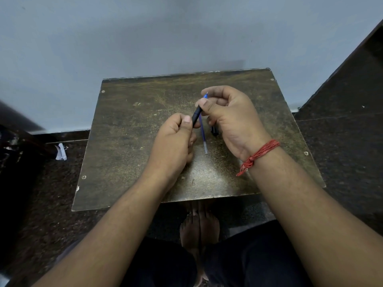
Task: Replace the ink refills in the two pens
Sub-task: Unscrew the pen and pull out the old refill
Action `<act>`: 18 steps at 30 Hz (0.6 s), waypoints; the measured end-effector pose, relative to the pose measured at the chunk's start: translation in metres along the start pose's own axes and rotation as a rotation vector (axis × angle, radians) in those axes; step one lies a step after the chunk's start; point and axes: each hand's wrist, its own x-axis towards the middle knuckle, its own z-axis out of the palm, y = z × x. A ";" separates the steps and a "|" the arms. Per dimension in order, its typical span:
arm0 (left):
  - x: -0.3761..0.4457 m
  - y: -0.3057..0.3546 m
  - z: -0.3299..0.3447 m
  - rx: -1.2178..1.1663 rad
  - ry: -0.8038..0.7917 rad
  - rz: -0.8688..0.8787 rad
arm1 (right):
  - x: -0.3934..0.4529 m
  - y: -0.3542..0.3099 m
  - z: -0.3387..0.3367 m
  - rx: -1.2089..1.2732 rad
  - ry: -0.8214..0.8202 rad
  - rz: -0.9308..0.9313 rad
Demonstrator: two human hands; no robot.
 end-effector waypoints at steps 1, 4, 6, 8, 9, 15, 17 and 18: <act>0.000 0.000 0.000 -0.007 -0.003 0.001 | 0.000 -0.001 -0.001 0.031 -0.019 0.016; 0.000 -0.002 -0.001 -0.017 -0.010 -0.003 | 0.001 -0.003 -0.003 0.095 -0.020 0.041; 0.001 -0.002 -0.001 -0.018 -0.015 -0.006 | 0.002 -0.002 -0.004 0.044 0.041 0.032; 0.001 -0.002 -0.001 -0.006 -0.015 -0.002 | 0.002 0.001 -0.005 -0.081 0.082 0.006; 0.001 -0.002 -0.001 0.000 -0.015 -0.002 | 0.001 0.002 -0.006 -0.134 0.083 -0.003; 0.001 -0.001 0.001 -0.010 -0.019 -0.018 | 0.000 -0.001 -0.006 -0.179 0.032 0.026; 0.000 0.000 0.001 -0.026 -0.023 -0.029 | -0.001 -0.005 -0.007 -0.113 -0.010 0.047; 0.000 0.000 0.001 -0.032 -0.024 -0.034 | -0.001 -0.006 -0.008 -0.066 -0.027 0.060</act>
